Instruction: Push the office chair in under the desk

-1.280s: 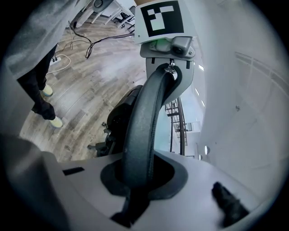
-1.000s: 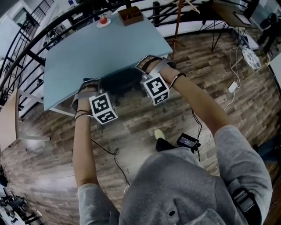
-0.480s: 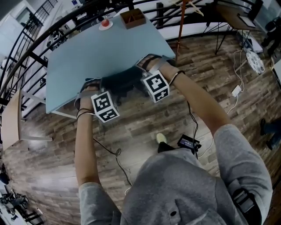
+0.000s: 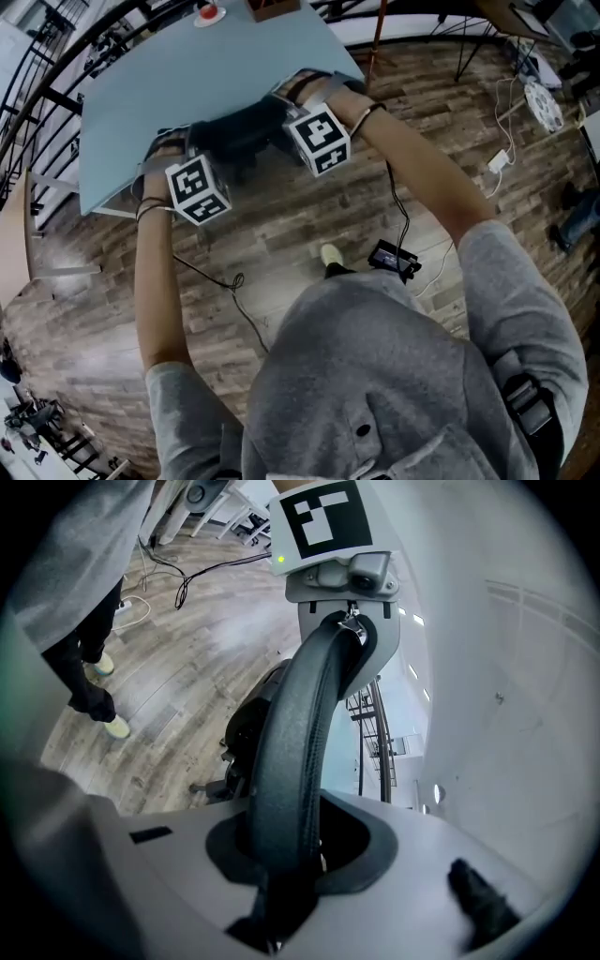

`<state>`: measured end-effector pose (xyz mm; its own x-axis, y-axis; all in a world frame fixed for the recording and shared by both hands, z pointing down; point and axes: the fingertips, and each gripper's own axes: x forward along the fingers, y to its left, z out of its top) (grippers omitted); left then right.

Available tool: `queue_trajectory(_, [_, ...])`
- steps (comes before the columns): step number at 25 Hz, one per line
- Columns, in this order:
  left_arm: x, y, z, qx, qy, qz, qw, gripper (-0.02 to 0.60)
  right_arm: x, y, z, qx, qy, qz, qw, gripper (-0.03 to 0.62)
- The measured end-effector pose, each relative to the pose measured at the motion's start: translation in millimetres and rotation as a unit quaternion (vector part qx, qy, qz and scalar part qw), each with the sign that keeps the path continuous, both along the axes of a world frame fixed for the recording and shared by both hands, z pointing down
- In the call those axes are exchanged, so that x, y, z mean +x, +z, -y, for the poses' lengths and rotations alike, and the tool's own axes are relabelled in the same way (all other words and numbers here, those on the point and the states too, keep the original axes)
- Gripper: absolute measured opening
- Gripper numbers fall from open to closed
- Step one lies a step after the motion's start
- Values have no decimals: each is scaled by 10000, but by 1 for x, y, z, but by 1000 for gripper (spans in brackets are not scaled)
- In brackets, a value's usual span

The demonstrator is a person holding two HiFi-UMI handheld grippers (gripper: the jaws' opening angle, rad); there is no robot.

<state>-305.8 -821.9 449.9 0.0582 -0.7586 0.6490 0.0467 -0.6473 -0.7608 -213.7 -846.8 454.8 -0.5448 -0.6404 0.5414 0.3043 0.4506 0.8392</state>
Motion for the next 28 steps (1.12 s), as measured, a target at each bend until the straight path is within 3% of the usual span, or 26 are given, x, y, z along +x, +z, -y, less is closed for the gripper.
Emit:
queue_trajectory(2, [0,5,-1,16,-78,-75,9999,126,0,5,-5,-149,15,100,9998,78])
queue_trajectory(4, [5,10,-6,-99,-161,-172,9997,198,5,10,-13,-349,32,136,9993,161])
queue_trajectory(8, [6,5,-18,-285,-304,-401,9983,233,13,2,-26,-712,94,373,9967,176])
queue_trajectory(10, [1,-4,-21,-333,-490,-798,9950,236,23,-8,-27,-929,241,599,9936,176])
queue_trajectory(12, [-7,-15,-28,-418,-743,-1430,9860,238,37,-16,-30,-1181,430,885,9881,179])
queue_trajectory(15, [-18,-28,-45,-482,-1125,-2510,9602,243,55,-26,-40,-1607,688,1522,9728,180])
queue_trajectory(16, [-19,-30,-49,-407,-1185,-2718,9542,259,59,-29,-45,-1740,764,1736,9663,184])
queue_trajectory(19, [-19,-32,-53,-18,-1186,-2840,9515,262,68,-35,-61,-2031,931,2276,9478,184])
queue_trajectory(23, [-23,-37,-56,22,-1197,-2925,9487,265,77,-40,-77,-2539,1240,2950,9128,184])
queue_trajectory(25, [-32,-42,-65,147,-1419,-3397,9297,265,81,-44,-87,-2716,1374,3292,8939,183])
queue_trajectory(28, [-54,-43,-91,277,-2038,-4319,8782,264,83,-53,-104,-2872,1566,3857,8627,152])
